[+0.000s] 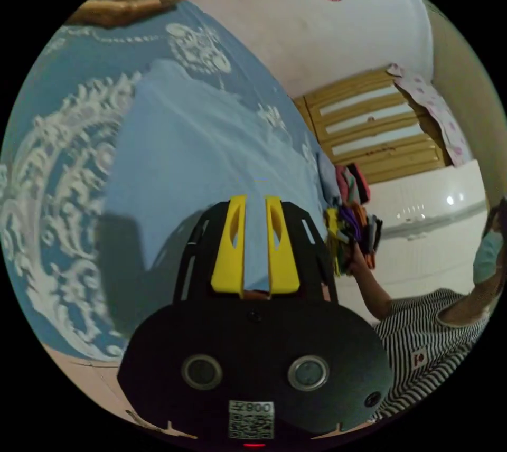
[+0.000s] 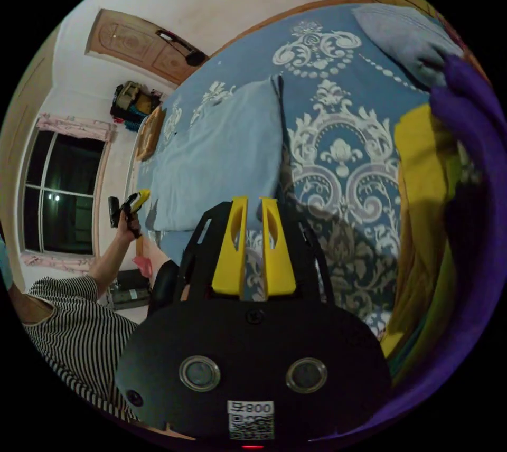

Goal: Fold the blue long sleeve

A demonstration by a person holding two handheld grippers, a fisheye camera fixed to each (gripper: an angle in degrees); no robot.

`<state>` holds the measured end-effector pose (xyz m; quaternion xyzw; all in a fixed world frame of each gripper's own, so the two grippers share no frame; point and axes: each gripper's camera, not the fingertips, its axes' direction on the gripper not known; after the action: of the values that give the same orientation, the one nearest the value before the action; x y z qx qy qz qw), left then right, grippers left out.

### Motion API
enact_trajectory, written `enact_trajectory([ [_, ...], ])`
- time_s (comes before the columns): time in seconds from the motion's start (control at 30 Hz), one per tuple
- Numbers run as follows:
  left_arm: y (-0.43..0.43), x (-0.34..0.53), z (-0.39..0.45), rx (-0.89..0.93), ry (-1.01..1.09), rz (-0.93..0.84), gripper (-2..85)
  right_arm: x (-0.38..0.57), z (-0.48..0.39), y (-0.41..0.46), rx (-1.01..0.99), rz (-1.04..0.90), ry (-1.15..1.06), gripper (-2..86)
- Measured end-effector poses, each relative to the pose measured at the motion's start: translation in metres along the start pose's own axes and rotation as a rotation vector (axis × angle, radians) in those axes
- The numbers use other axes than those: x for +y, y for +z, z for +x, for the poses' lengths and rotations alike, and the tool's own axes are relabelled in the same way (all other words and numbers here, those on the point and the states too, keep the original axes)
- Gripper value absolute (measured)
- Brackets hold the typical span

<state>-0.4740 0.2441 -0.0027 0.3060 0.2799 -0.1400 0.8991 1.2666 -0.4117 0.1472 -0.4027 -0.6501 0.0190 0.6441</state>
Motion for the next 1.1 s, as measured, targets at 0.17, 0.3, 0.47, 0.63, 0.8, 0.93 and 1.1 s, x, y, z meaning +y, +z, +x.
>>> enact_trajectory([
  [0.17, 0.095, 0.080, 0.036, 0.139, 0.136, -0.174, 9.1, 0.021, 0.030, -0.011, -0.039, 0.020, 0.080, 7.7],
  [0.3, 0.169, 0.111, 0.085, 0.152, 0.319, -0.323, 10.6, 0.020, 0.051, -0.006, -0.071, -0.019, 0.118, 6.0],
  [0.47, 0.274, 0.151, 0.159, 0.042, 0.638, -0.464, 12.4, 0.021, 0.070, -0.014, -0.197, 0.002, 0.146, 2.8],
  [0.63, 0.355, 0.184, 0.197, -0.222, 0.866, -0.484, 11.8, 0.013, 0.072, -0.041, -0.371, 0.054, 0.085, 2.1],
  [0.8, 0.406, 0.208, 0.196, -0.459, 0.935, -0.484, 4.2, -0.004, 0.057, -0.044, -0.330, -0.012, -0.017, 2.5],
  [0.93, 0.378, 0.197, 0.159, -0.268, 0.678, -0.356, 2.8, -0.017, 0.068, -0.059, -0.323, 0.058, -0.057, 4.6],
  [1.1, 0.357, 0.204, 0.118, -0.130, 0.489, -0.251, 2.7, -0.051, 0.111, -0.054, -0.400, 0.100, 0.077, 9.5],
])
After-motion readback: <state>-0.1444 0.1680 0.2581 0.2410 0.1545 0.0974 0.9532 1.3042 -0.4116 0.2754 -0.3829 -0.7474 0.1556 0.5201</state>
